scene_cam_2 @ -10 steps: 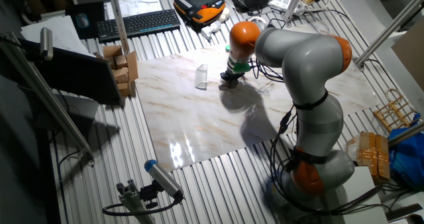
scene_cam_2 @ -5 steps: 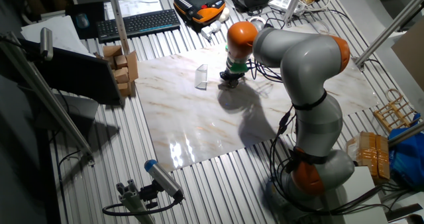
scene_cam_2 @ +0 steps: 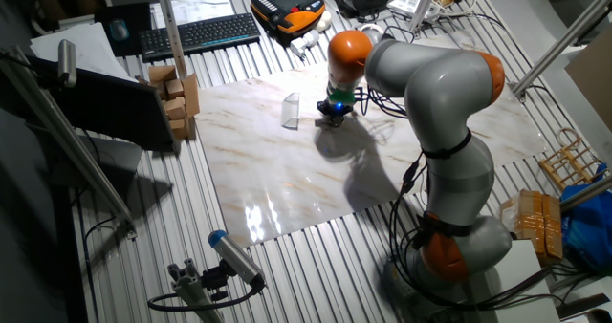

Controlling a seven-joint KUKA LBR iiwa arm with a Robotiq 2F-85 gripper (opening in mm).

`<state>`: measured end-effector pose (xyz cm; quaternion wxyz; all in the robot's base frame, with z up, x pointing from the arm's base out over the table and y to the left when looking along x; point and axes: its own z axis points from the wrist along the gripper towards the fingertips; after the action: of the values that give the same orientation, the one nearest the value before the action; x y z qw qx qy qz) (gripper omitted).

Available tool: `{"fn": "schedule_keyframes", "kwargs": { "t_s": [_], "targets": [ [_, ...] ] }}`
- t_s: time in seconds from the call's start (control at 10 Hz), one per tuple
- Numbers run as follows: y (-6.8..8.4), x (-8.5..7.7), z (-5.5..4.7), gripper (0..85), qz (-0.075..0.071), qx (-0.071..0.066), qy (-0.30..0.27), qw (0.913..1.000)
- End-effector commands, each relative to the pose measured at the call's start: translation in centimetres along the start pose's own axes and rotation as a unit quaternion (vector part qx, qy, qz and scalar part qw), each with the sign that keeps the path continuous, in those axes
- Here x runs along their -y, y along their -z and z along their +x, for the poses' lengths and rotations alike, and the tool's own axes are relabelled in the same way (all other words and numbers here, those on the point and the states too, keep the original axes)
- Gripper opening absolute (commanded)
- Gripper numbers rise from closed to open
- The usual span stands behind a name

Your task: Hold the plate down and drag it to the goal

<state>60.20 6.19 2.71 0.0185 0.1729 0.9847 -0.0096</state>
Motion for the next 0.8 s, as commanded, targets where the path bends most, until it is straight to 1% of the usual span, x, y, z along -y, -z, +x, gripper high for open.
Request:
{"fn": "schedule_keyframes", "kwargs": {
  "t_s": [0.0, 0.3, 0.6, 0.7],
  "targets": [
    [-0.01, 0.01, -0.01, 0.0, -0.002, -0.003, 0.002, 1.0],
    [-0.01, -0.01, -0.02, 0.0, -0.002, -0.006, 0.005, 1.0],
    [-0.09, -0.19, -0.04, 0.0, -0.006, -0.007, 0.001, 1.0],
    [0.03, -0.34, -0.09, 0.0, -0.005, -0.005, 0.0, 1.0]
  ]
}}
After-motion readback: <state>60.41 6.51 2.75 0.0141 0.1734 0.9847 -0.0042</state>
